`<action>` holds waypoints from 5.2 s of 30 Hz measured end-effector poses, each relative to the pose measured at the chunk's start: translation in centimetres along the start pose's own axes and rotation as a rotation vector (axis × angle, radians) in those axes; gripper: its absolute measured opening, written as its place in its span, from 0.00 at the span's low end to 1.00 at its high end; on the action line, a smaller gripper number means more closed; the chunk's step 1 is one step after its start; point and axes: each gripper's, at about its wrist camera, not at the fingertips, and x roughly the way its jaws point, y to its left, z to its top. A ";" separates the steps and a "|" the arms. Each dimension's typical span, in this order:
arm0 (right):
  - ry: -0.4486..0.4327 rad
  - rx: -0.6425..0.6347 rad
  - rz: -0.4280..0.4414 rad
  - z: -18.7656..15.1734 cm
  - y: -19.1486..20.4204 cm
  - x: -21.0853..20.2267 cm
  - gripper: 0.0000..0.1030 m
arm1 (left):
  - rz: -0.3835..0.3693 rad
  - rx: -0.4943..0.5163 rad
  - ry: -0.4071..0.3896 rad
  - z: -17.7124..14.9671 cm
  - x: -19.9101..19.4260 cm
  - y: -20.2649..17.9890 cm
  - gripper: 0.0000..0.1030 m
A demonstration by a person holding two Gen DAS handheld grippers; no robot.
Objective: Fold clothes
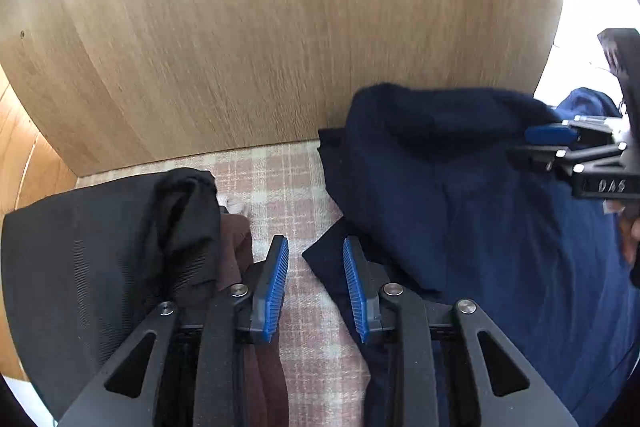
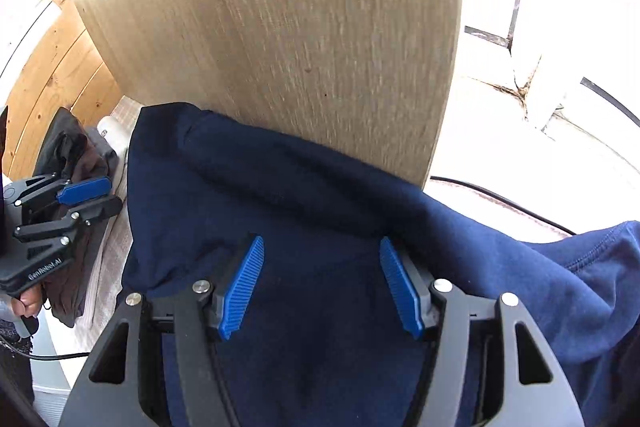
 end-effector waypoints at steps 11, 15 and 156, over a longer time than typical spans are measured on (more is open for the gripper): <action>0.039 -0.019 0.068 -1.6 0.0 0.4 0.58 | -0.060 0.175 0.121 2.2 4.1 -1.9 0.52; 0.048 -0.031 0.071 -2.1 0.0 0.3 0.59 | -0.072 0.286 0.122 2.9 4.0 -2.8 0.47; 0.102 -0.338 -0.190 7.1 9.9 0.0 0.07 | -0.253 0.088 -0.108 -10.2 0.0 -0.4 0.03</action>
